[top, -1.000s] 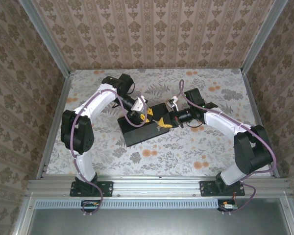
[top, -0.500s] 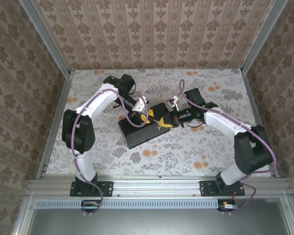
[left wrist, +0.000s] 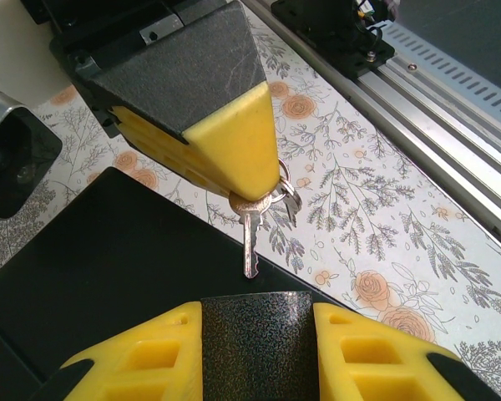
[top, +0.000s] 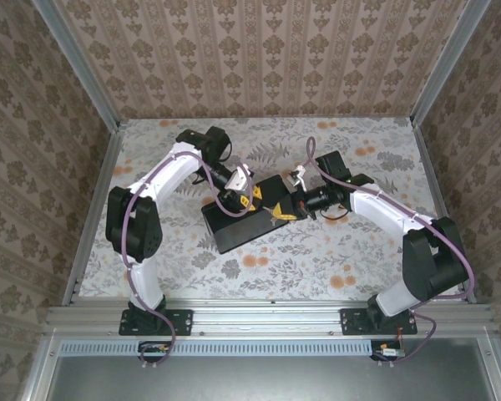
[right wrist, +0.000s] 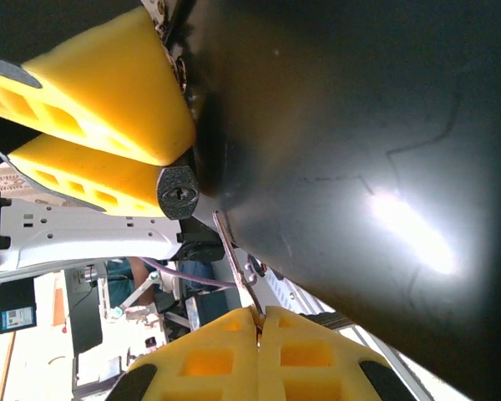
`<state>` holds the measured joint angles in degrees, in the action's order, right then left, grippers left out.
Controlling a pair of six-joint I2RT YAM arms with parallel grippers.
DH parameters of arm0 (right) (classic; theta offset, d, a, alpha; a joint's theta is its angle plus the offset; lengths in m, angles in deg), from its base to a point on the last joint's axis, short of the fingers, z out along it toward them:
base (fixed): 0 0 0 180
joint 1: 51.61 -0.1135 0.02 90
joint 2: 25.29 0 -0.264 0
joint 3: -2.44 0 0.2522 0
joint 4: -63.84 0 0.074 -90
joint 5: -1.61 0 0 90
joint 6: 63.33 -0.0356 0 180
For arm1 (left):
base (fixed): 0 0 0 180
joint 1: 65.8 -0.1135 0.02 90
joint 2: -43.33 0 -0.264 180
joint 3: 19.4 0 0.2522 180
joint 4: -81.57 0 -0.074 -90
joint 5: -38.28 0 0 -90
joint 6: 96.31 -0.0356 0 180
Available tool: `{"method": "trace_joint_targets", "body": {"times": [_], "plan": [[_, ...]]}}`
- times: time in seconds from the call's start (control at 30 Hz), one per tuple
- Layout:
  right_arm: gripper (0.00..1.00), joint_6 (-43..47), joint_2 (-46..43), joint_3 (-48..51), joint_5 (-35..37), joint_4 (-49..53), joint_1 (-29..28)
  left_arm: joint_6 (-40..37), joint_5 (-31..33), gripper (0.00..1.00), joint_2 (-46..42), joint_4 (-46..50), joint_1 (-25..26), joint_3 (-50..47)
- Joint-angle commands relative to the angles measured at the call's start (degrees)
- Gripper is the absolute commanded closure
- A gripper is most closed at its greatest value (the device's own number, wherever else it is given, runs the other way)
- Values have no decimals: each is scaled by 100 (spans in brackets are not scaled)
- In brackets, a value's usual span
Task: Unlock the padlock with the key
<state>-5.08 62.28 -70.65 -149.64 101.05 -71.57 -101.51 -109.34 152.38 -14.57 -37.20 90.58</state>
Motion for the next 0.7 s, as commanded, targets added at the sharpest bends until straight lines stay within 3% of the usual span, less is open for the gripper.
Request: {"method": "trace_joint_targets", "body": {"times": [0.0, 0.67], "plan": [[100, 83, -166, -254, 13, 176, 19, -153, 95, 77, 186, 117, 40, 107], [100, 237, 41, -441, 61, 354, -113, -55, 111, 77, 169, 59, 41, 140]]}}
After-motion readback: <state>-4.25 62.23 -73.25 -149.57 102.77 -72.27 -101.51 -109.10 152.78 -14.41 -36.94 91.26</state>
